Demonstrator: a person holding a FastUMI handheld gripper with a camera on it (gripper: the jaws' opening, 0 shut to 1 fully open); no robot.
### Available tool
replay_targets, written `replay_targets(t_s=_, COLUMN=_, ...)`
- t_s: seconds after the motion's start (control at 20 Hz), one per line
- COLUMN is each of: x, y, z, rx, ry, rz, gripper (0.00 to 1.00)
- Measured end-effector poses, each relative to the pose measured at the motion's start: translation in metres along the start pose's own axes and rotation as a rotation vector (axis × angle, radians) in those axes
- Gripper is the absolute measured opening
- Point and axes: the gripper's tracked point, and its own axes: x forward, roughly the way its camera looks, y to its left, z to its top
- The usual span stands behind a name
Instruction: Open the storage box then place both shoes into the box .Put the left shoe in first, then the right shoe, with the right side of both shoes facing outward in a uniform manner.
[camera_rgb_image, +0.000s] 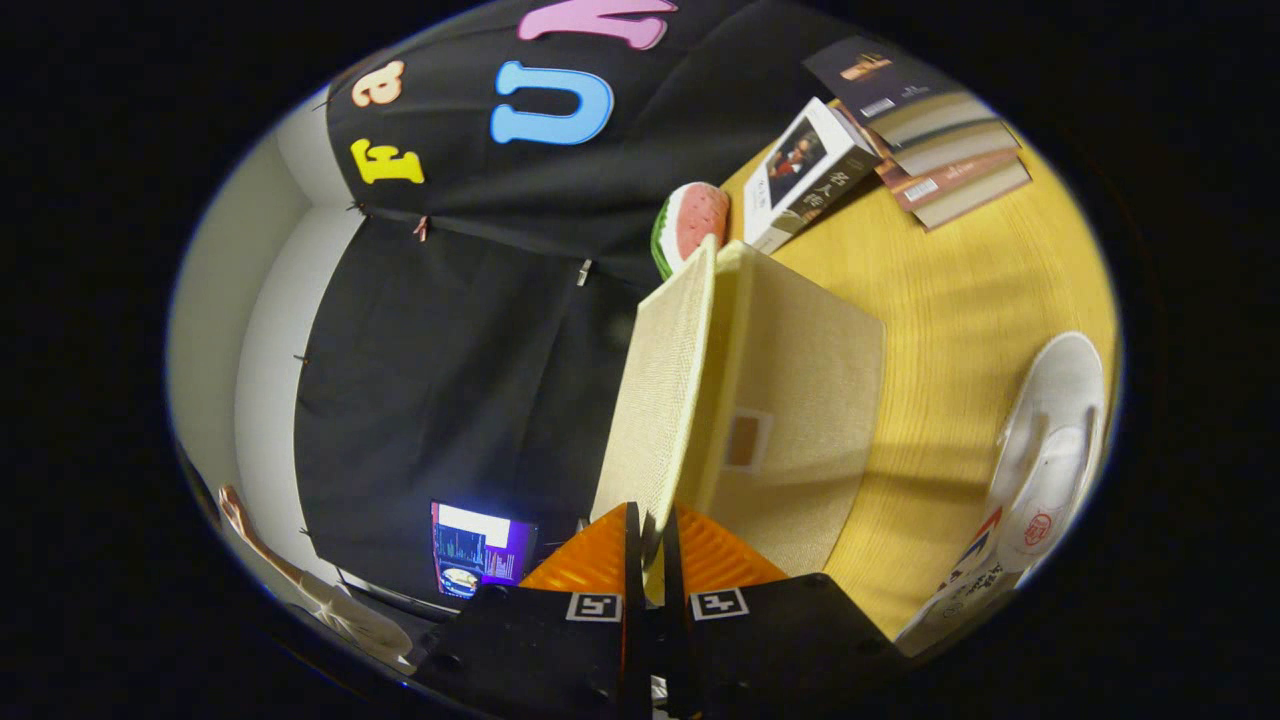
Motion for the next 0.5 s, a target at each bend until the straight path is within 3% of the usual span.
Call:
replay_targets(t_s=0.2, x=0.006, y=0.047, z=0.007, rx=-0.186, ry=-0.010, rz=-0.021, gripper=0.12)
replay_targets(t_s=0.5, x=0.042, y=0.121, z=0.022, rx=-0.280, ry=-0.047, rz=0.012, gripper=0.15)
